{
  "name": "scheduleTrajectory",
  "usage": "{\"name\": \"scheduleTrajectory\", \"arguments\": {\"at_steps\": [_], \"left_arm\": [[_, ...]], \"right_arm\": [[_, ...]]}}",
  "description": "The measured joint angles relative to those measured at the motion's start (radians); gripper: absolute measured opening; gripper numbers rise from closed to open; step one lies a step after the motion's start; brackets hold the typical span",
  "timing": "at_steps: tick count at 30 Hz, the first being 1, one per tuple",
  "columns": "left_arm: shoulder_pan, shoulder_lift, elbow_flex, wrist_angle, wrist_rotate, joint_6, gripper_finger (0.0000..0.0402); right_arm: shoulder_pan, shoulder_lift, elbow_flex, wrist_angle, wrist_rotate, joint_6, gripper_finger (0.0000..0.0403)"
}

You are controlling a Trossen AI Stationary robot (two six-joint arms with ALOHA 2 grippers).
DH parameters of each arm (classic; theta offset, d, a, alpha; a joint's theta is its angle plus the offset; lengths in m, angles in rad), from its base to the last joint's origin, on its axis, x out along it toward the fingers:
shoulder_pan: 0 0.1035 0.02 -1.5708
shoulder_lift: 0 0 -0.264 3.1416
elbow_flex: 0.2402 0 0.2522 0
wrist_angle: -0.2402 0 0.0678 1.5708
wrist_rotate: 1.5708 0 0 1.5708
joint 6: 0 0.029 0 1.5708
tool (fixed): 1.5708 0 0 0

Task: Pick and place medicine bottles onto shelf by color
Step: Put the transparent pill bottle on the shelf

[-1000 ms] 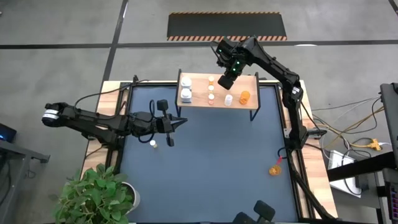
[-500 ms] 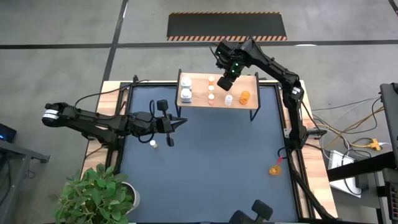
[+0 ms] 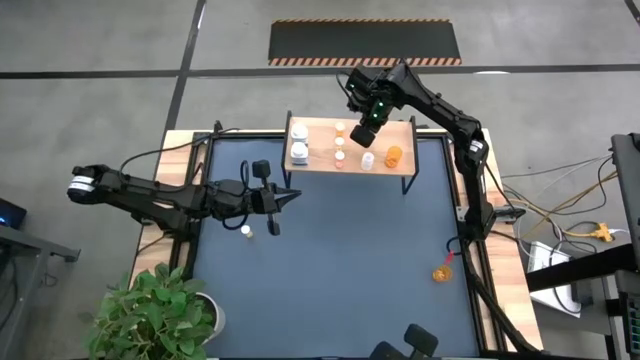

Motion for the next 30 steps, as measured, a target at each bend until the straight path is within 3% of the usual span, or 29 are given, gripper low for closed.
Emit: {"name": "scheduleTrajectory", "arguments": {"at_steps": [6, 14, 30], "left_arm": [[0.0, 0.0, 0.0, 0.0, 0.0, 0.0, 0.0002], [0.0, 0.0, 0.0, 0.0, 0.0, 0.0, 0.0002], [0.0, 0.0, 0.0, 0.0, 0.0, 0.0, 0.0002]], "right_arm": [[0.0, -0.004, 0.0, -0.017, -0.008, -0.015, 0.0013], [0.006, -0.007, 0.0, -0.032, -0.101, -0.018, 0.0013], [0.025, -0.007, -0.001, -0.025, -0.062, -0.003, 0.0013]]}}
